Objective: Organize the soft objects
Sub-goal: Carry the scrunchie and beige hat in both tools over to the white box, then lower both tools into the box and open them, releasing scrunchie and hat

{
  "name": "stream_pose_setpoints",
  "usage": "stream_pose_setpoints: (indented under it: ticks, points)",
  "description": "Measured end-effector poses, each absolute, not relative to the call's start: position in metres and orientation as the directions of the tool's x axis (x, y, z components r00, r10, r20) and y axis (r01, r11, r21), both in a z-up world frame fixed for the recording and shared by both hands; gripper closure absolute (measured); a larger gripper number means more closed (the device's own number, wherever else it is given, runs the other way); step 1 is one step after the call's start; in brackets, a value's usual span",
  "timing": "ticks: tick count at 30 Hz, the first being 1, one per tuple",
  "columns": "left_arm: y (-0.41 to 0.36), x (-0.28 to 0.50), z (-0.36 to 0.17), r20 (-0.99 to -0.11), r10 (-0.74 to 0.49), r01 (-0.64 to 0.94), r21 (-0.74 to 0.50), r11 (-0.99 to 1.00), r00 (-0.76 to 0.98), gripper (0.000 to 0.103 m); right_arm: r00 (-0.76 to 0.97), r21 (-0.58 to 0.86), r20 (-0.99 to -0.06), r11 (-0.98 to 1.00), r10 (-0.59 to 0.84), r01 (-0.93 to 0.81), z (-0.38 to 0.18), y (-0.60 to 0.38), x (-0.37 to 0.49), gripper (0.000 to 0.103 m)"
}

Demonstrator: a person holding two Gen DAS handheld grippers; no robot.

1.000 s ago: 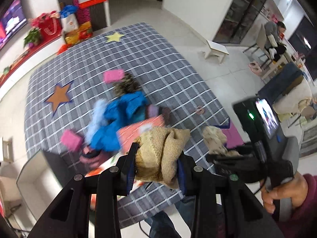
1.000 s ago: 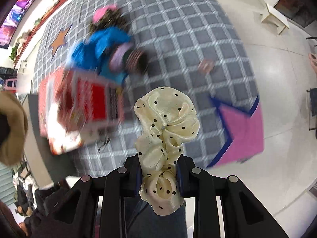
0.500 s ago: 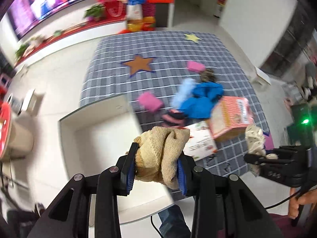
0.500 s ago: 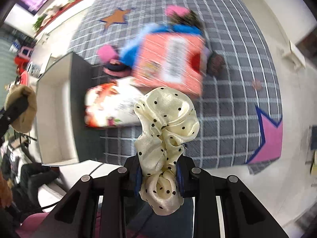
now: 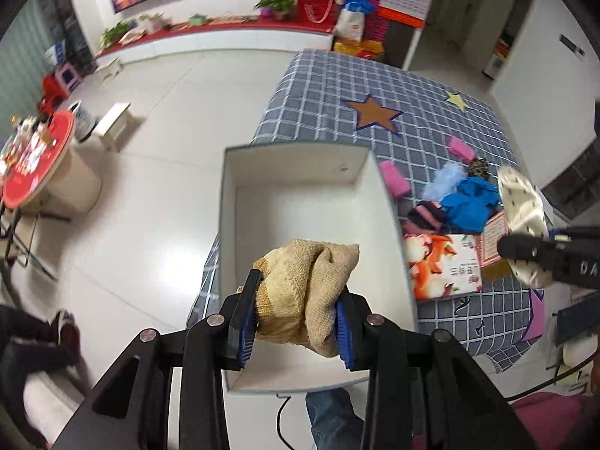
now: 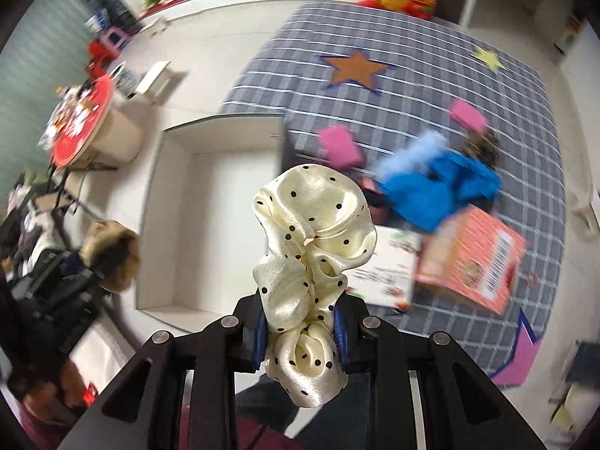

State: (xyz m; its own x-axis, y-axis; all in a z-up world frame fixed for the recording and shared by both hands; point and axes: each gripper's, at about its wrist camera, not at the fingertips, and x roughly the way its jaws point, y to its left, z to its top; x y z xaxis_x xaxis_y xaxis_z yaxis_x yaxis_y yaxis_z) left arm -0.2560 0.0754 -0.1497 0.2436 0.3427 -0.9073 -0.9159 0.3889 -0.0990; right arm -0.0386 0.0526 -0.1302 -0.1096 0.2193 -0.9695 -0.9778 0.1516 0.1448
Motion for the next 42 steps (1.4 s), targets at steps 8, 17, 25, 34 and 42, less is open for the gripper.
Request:
stream_pose_setpoints:
  ticks: [8, 17, 25, 34, 42]
  points:
    - [0.063, -0.271, -0.173, -0.941, 0.292, -0.934, -0.059, 0.354, 0.170, 0.065, -0.144, 0.146, -0.975, -0.002, 0.169, -0.989, -0.141, 0.069, -0.100, 0.075]
    - [0.055, -0.265, -0.178, -0.948, 0.287, -0.923, -0.021, 0.384, 0.140, 0.065, -0.199, 0.203, -0.972, 0.016, 0.122, -0.979, -0.159, 0.060, -0.105, 0.075]
    - [0.052, -0.258, -0.181, -0.948, 0.284, -0.916, -0.019, 0.400, 0.143, 0.065, -0.195, 0.201, -0.974, 0.044, 0.112, -0.979, -0.160, 0.057, -0.099, 0.075]
    - [0.051, -0.261, -0.182, -0.948, 0.284, -0.926, -0.024, 0.377, 0.141, 0.064, -0.207, 0.211, -0.972, 0.029, 0.111, -0.977, -0.160, 0.055, -0.101, 0.075]
    - [0.052, -0.263, -0.184, -0.951, 0.273, -0.930, -0.037, 0.366, 0.145, 0.064, -0.208, 0.213, -0.973, 0.029, 0.104, -0.977, -0.162, 0.055, -0.102, 0.075]
